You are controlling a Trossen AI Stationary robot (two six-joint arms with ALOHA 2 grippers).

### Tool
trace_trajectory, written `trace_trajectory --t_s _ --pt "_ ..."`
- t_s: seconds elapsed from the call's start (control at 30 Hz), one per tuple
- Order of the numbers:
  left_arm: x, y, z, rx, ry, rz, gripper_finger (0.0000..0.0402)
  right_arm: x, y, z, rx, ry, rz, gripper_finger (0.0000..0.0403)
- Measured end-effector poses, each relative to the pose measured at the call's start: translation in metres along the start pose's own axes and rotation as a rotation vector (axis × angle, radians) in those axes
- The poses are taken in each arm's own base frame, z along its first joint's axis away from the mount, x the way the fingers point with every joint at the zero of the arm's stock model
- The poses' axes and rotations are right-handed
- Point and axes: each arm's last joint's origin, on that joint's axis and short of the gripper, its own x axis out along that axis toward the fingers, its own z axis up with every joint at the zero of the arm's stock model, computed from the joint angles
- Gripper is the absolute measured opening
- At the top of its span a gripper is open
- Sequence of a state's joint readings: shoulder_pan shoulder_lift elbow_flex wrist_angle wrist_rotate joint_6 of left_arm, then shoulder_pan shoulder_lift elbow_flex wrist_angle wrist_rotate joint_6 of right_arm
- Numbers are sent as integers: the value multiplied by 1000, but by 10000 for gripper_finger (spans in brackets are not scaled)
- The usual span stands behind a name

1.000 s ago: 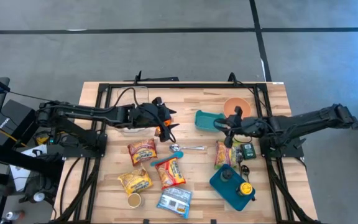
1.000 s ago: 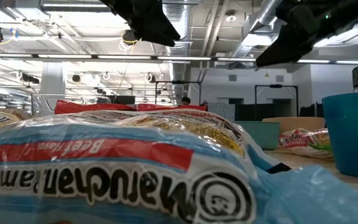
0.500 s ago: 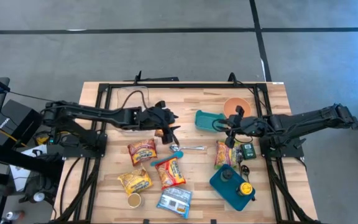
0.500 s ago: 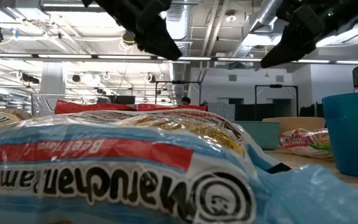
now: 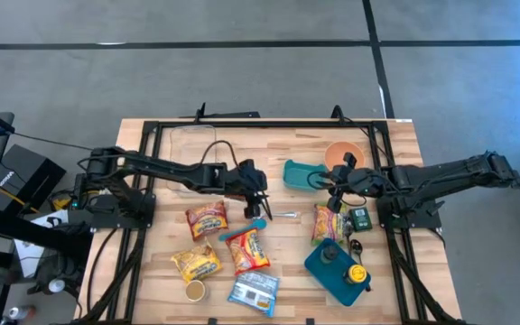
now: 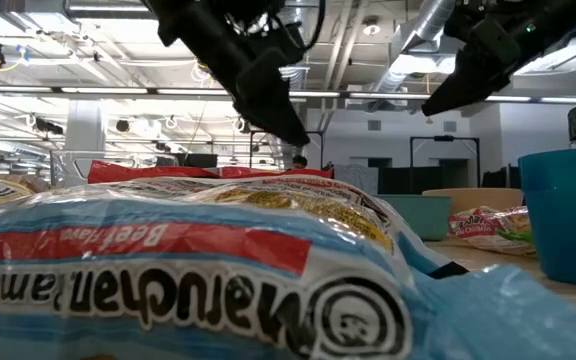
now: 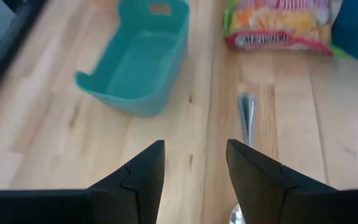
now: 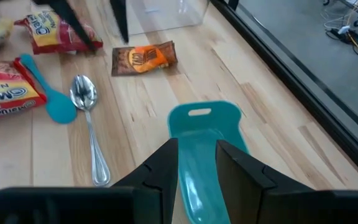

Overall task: Pick & Place Food Item
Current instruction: Put the silver spoon into the green bin

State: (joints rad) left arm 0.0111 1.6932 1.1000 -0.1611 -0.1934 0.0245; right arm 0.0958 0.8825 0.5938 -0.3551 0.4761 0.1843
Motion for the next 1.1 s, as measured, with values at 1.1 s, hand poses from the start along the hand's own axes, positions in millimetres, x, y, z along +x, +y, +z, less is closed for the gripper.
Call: trace_trajectory --t_s 1.1 --pt "55 -34 -35 26 134 -86 163 0 0 -1 15 7 2 101"
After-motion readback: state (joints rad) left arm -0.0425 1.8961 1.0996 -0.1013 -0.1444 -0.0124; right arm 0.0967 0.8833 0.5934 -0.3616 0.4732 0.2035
